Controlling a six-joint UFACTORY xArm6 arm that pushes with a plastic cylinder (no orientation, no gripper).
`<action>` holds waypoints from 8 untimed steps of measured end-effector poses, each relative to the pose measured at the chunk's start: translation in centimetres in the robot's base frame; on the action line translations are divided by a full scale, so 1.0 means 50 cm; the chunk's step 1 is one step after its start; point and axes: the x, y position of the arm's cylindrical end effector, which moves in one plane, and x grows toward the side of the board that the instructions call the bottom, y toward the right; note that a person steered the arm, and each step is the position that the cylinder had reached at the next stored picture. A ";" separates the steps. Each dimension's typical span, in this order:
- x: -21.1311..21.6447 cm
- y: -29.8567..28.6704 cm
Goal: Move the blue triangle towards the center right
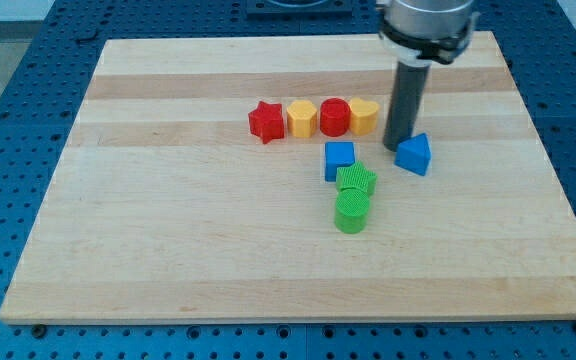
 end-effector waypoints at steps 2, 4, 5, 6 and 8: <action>0.007 -0.084; 0.056 -0.112; 0.058 -0.068; 0.058 -0.019; 0.131 -0.005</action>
